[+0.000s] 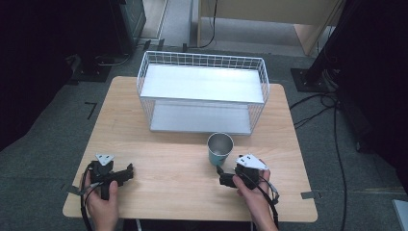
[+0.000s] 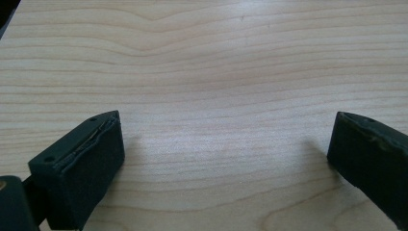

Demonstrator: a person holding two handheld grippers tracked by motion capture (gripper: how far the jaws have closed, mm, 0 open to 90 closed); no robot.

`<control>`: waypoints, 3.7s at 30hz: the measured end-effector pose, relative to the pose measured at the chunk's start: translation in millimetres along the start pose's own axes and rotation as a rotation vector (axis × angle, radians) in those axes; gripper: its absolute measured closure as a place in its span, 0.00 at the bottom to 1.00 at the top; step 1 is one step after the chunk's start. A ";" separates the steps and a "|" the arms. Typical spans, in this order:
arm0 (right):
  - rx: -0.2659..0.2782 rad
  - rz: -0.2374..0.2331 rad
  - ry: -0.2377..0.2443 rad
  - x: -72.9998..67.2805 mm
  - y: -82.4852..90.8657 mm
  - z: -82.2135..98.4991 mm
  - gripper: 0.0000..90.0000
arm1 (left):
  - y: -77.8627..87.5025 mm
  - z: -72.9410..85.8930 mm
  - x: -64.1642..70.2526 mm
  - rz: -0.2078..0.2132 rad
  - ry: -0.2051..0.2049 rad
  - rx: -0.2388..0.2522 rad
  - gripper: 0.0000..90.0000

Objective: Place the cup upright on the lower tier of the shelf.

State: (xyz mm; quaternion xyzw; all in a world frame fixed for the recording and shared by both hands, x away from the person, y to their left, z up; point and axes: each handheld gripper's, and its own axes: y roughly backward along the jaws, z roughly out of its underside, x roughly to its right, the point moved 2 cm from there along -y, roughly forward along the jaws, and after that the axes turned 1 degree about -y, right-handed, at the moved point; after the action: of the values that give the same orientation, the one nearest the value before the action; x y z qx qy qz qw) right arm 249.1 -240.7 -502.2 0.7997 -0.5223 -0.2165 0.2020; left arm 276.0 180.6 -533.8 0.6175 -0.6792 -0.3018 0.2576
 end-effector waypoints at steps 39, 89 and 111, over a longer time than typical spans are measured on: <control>0.062 0.012 -0.078 -18.1 -26.8 -25.0 0.09 | 0.0 0.0 0.0 0.000 0.000 0.000 0.00; 0.353 0.037 -0.015 -30.3 -3.0 -90.6 0.15 | 0.0 0.0 0.0 0.000 0.000 0.000 0.00; 0.456 0.082 0.032 -33.0 19.0 -154.2 0.15 | 0.0 -0.1 -0.1 0.000 -0.002 -0.001 0.00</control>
State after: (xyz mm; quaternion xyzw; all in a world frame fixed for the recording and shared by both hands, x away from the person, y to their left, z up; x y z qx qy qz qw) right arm 308.9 -202.4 -360.2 0.8061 -0.5864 -0.0721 0.0330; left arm 276.0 180.7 -533.7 0.6173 -0.6792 -0.3027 0.2571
